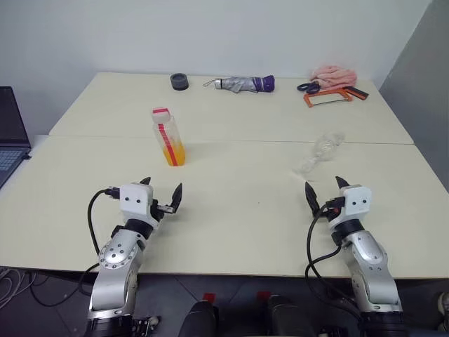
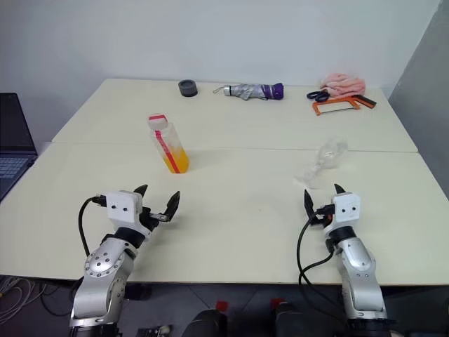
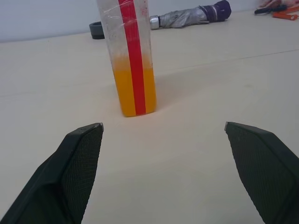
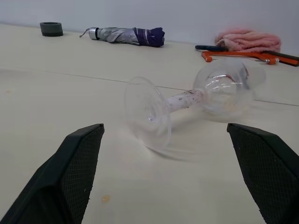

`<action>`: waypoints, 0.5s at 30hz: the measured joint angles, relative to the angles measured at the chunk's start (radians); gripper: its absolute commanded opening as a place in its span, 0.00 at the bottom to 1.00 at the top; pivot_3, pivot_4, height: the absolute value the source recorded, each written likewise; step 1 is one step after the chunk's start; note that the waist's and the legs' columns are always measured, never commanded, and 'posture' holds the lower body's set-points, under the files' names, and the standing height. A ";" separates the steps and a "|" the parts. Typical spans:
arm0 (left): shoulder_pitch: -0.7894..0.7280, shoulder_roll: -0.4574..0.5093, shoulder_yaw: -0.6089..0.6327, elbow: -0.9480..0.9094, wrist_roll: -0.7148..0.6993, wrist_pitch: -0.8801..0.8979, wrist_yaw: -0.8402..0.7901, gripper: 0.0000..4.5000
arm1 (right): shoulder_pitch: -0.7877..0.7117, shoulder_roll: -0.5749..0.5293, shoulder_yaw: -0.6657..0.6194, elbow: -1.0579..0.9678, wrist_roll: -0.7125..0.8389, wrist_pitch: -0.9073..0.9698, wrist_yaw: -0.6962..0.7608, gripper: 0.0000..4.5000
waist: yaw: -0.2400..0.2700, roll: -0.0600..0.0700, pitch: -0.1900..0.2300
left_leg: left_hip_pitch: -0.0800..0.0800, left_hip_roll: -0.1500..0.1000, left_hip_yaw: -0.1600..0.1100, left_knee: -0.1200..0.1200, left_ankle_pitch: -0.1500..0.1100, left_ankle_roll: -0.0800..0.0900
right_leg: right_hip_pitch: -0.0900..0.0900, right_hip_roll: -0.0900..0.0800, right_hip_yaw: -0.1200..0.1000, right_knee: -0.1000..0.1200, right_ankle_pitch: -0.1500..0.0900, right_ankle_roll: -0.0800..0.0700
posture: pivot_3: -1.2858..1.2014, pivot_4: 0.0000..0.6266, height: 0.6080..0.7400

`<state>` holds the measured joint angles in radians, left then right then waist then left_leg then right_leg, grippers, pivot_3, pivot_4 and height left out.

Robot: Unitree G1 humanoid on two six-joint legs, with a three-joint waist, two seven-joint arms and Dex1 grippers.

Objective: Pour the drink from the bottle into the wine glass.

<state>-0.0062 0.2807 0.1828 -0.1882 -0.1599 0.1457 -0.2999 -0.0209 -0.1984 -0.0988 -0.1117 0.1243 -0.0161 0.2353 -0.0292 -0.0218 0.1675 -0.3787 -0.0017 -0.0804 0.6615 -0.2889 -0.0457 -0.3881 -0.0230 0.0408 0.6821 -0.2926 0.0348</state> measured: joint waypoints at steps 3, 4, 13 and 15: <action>0.000 0.000 -0.001 0.000 -0.001 -0.001 -0.009 0.99 | 0.000 0.000 0.000 0.000 -0.003 0.000 -0.001 1.00 | 0.000 0.000 0.000 | 0.000 0.000 0.000 0.000 0.000 0.000 | 0.000 0.000 0.000 0.000 0.000 0.000 | 0.52 0.24 1.00; 0.000 0.000 -0.003 0.000 0.001 -0.001 -0.008 0.99 | 0.000 0.000 0.000 0.000 -0.003 0.000 -0.001 1.00 | 0.000 0.000 0.000 | 0.000 0.000 0.000 0.000 0.000 0.000 | 0.000 0.000 0.000 0.000 0.000 0.000 | 0.52 0.24 1.00; -0.001 -0.001 -0.019 0.000 0.002 0.007 0.004 0.99 | 0.000 0.000 0.000 0.000 -0.005 0.000 -0.001 1.00 | 0.000 0.000 0.000 | 0.000 0.000 0.000 0.000 0.000 0.000 | 0.000 0.000 0.000 0.000 0.000 0.000 | 0.52 0.24 1.00; 0.000 -0.001 -0.019 0.000 -0.001 0.006 0.003 0.99 | 0.000 0.000 0.000 0.000 -0.005 0.000 0.000 1.00 | 0.000 0.000 0.000 | 0.000 0.000 0.000 0.000 0.000 0.000 | 0.000 0.000 0.000 0.000 0.000 0.000 | 0.52 0.24 1.00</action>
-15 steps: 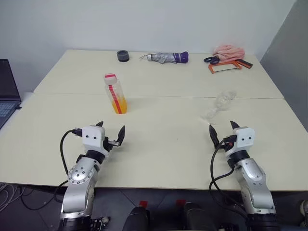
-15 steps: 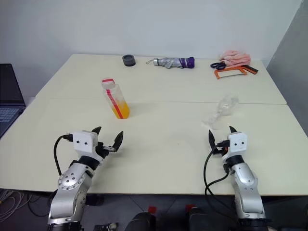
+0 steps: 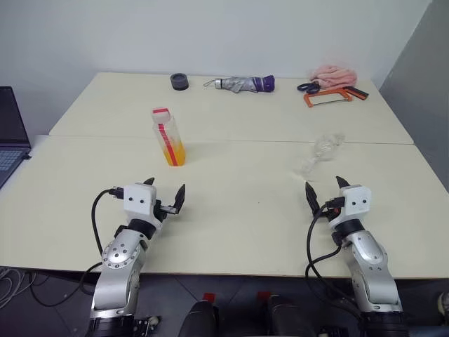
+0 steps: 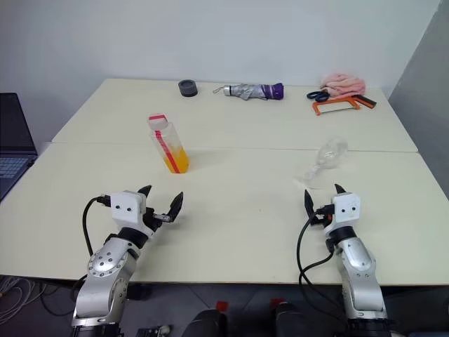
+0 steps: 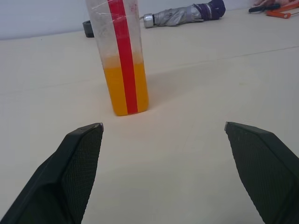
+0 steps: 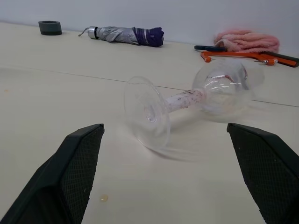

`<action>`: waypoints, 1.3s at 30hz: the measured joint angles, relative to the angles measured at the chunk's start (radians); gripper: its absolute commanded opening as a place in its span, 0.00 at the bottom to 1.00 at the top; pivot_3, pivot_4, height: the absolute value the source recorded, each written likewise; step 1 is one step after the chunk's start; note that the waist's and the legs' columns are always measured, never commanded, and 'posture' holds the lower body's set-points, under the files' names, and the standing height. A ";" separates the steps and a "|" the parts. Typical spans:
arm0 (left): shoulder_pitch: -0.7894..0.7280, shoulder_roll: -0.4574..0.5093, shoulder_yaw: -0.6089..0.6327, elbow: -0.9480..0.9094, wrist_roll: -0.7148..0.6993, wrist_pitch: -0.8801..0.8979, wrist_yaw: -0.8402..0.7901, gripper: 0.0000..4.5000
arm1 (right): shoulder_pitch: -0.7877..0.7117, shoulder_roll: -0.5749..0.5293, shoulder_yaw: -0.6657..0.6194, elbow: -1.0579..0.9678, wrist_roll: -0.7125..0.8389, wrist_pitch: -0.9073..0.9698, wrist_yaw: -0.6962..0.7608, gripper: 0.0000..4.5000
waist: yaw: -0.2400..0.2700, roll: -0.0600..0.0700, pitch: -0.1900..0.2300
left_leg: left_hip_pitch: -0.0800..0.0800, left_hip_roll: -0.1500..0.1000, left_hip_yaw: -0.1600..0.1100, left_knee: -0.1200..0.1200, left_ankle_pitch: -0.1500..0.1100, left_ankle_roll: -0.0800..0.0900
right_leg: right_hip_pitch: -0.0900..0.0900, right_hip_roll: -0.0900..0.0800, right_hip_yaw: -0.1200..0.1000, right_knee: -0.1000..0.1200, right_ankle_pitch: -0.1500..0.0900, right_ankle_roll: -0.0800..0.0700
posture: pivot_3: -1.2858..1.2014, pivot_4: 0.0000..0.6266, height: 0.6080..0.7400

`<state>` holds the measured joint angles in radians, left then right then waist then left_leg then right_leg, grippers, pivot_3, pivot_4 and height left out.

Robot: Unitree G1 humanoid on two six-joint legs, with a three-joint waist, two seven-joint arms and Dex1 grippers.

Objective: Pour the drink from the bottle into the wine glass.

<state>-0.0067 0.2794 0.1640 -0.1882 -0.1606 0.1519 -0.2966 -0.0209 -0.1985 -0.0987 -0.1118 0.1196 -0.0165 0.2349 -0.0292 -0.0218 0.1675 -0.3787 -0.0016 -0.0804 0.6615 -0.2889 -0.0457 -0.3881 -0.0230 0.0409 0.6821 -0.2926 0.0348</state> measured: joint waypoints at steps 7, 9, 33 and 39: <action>0.001 -0.008 0.003 0.000 -0.021 -0.001 0.011 0.99 | 0.000 -0.006 0.001 0.000 0.000 -0.006 0.008 1.00 | 0.000 0.000 0.000 | 0.000 0.000 0.000 0.000 0.000 0.000 | 0.000 0.000 0.000 0.000 0.000 0.000 | 0.52 0.24 1.00; -0.001 -0.008 0.004 0.000 -0.013 -0.002 0.032 0.99 | 0.001 -0.022 0.005 -0.008 0.007 -0.008 0.036 1.00 | 0.000 0.000 0.000 | 0.000 0.000 0.000 0.000 0.000 0.000 | 0.000 0.000 0.000 0.000 0.000 0.000 | 0.52 0.24 1.00; -0.368 -0.004 0.001 0.106 0.036 0.234 0.199 0.99 | -0.230 -0.227 0.211 -0.284 0.255 0.356 0.432 1.00 | 0.001 0.000 0.000 | -0.001 -0.003 -0.001 0.001 0.000 0.000 | 0.000 0.000 -0.002 0.000 0.000 0.000 | 0.52 0.24 1.00; -0.450 0.004 0.000 0.193 0.037 0.236 0.195 0.99 | -0.251 -0.230 0.256 -0.282 0.250 0.378 0.459 1.00 | 0.001 0.000 0.000 | -0.001 -0.004 -0.002 0.001 0.000 0.000 | 0.000 0.000 -0.002 -0.001 0.000 0.000 | 0.52 0.24 1.00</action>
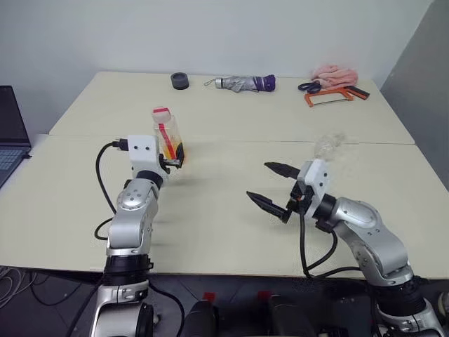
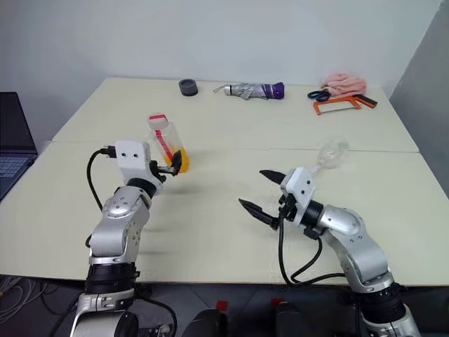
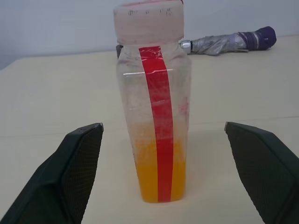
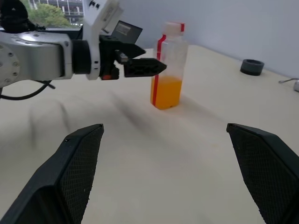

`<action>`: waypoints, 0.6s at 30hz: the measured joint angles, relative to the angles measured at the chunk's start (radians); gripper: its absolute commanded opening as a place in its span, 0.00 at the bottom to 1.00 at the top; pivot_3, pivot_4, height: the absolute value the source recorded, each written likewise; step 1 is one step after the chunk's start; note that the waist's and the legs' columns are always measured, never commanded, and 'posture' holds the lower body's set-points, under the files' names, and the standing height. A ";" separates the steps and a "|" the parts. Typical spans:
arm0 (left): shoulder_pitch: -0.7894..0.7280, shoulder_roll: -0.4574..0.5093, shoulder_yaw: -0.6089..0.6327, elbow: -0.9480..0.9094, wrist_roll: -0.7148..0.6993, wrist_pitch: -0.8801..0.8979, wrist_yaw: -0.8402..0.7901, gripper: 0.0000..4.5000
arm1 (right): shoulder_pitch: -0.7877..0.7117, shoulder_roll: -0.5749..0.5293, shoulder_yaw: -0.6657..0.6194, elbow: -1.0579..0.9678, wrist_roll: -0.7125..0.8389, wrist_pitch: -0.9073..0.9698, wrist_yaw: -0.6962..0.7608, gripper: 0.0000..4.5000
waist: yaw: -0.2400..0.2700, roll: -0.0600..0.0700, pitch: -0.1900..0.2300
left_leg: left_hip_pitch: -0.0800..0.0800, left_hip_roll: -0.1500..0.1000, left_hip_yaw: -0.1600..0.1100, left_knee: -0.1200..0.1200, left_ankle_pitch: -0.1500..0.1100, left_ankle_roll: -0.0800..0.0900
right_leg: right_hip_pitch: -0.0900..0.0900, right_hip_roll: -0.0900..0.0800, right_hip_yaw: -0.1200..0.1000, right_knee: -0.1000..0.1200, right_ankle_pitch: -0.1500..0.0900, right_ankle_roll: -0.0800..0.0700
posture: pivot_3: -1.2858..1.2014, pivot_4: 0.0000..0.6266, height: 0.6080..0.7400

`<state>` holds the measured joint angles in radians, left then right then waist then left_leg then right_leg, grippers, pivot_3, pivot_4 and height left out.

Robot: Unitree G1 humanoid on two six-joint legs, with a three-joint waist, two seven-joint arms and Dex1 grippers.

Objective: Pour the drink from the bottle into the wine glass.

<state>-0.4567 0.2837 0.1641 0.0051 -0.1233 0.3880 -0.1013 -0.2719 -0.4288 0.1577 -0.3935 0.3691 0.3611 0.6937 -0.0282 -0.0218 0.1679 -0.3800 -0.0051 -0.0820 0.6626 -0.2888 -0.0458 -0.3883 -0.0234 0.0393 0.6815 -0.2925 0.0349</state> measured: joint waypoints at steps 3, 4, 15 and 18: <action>-0.042 0.004 0.000 0.042 0.000 -0.001 -0.002 0.99 | -0.017 0.000 0.007 0.004 -0.003 0.002 0.005 1.00 | 0.000 0.000 0.000 | 0.000 0.000 0.000 0.000 0.000 0.000 | 0.000 0.000 0.000 0.000 0.000 0.000 | 0.52 0.24 1.00; -0.054 0.004 0.000 0.055 0.000 -0.002 -0.001 0.99 | -0.020 0.001 0.008 0.004 -0.003 0.002 0.005 1.00 | 0.000 0.000 0.000 | 0.000 0.000 0.000 0.000 0.000 0.000 | 0.000 0.000 0.000 0.000 0.000 0.000 | 0.52 0.24 1.00; -0.208 0.048 0.003 0.250 0.004 -0.036 -0.014 0.99 | -0.074 0.020 0.023 0.005 0.007 0.029 0.020 1.00 | -0.001 0.000 0.000 | -0.001 -0.001 0.000 0.000 0.000 0.000 | -0.001 0.000 -0.001 0.000 0.000 0.000 | 0.52 0.24 1.00; -0.240 0.049 0.002 0.299 0.007 -0.056 -0.020 0.99 | -0.083 0.026 0.025 0.009 0.006 0.029 0.024 1.00 | -0.001 0.000 0.000 | -0.001 -0.001 0.000 0.000 0.001 -0.001 | -0.001 -0.001 0.000 0.000 0.000 0.000 | 0.52 0.24 1.00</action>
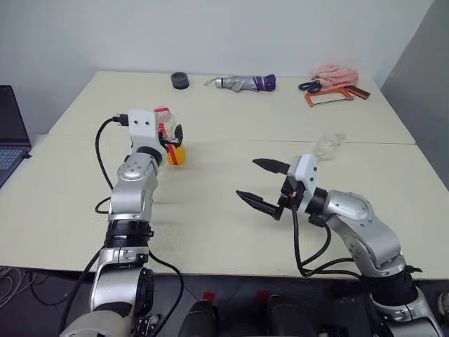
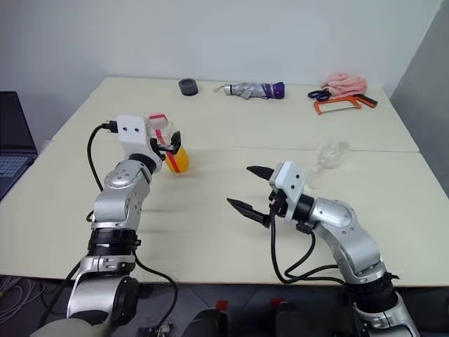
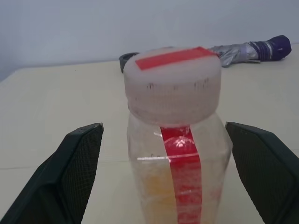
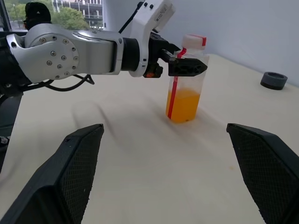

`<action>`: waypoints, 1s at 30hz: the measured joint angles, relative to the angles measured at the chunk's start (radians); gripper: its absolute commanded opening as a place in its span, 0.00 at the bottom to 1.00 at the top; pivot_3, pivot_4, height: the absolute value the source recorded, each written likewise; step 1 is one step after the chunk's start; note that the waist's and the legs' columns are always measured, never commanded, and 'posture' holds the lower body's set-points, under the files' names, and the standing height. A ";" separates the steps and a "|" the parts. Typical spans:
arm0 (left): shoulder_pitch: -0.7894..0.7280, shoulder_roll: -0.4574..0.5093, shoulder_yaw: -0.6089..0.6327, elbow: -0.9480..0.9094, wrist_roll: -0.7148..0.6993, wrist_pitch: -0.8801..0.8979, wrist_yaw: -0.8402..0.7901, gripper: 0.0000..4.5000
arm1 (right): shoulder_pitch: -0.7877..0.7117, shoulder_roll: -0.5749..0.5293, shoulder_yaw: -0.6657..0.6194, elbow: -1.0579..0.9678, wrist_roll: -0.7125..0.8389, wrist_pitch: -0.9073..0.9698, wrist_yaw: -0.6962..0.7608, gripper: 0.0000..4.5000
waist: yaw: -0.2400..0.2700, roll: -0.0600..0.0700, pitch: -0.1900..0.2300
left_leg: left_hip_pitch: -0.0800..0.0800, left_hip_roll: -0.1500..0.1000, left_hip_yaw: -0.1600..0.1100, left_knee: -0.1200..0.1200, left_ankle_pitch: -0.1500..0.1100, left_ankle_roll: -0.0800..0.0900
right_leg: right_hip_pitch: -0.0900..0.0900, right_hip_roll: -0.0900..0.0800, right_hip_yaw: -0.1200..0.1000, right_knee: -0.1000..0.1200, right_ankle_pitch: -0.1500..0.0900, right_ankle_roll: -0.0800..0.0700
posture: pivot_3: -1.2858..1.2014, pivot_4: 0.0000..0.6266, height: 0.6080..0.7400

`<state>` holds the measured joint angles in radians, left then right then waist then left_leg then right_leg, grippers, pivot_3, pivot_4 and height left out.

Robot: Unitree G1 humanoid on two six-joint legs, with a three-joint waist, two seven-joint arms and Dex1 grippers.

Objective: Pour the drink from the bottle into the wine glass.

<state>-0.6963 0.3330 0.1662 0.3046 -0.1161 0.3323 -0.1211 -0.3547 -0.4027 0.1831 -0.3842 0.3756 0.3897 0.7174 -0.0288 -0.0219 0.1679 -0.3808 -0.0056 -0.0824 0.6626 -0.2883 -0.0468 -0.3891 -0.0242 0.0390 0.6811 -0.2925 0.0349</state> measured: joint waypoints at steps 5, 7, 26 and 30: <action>-0.023 0.000 -0.001 0.051 0.002 -0.017 0.000 0.99 | -0.001 0.009 0.001 0.006 -0.001 0.000 0.001 1.00 | 0.000 0.000 0.000 | 0.000 0.000 0.000 0.000 0.000 0.000 | 0.000 0.000 0.000 0.000 0.000 0.000 | 0.52 0.24 1.00; -0.024 0.000 -0.001 0.064 0.003 -0.018 0.001 0.99 | -0.001 0.010 0.001 0.006 -0.001 0.000 0.001 1.00 | 0.000 0.000 0.000 | 0.000 0.000 0.000 0.000 0.000 0.000 | 0.000 0.000 0.000 0.000 0.000 0.000 | 0.52 0.24 1.00; -0.070 0.000 -0.003 0.146 0.005 -0.059 -0.022 0.50 | -0.010 0.014 0.000 0.009 -0.002 0.000 0.000 1.00 | 0.000 0.000 0.000 | -0.001 0.000 0.000 0.000 0.000 0.000 | -0.001 0.000 0.000 0.000 0.000 0.000 | 0.52 0.24 1.00; -0.070 -0.001 -0.003 0.146 0.005 -0.059 -0.024 0.46 | -0.010 0.014 0.000 0.009 -0.002 0.000 0.000 1.00 | 0.000 0.000 0.000 | -0.001 0.000 0.000 0.000 0.000 0.000 | -0.001 0.000 0.000 0.000 0.000 0.000 | 0.52 0.24 1.00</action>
<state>-0.7663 0.3321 0.1634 0.4510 -0.1115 0.2731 -0.1446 -0.3643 -0.3890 0.1829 -0.3756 0.3736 0.3896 0.7173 -0.0291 -0.0219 0.1679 -0.3816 -0.0056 -0.0826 0.6626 -0.2882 -0.0469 -0.3898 -0.0245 0.0390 0.6812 -0.2924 0.0349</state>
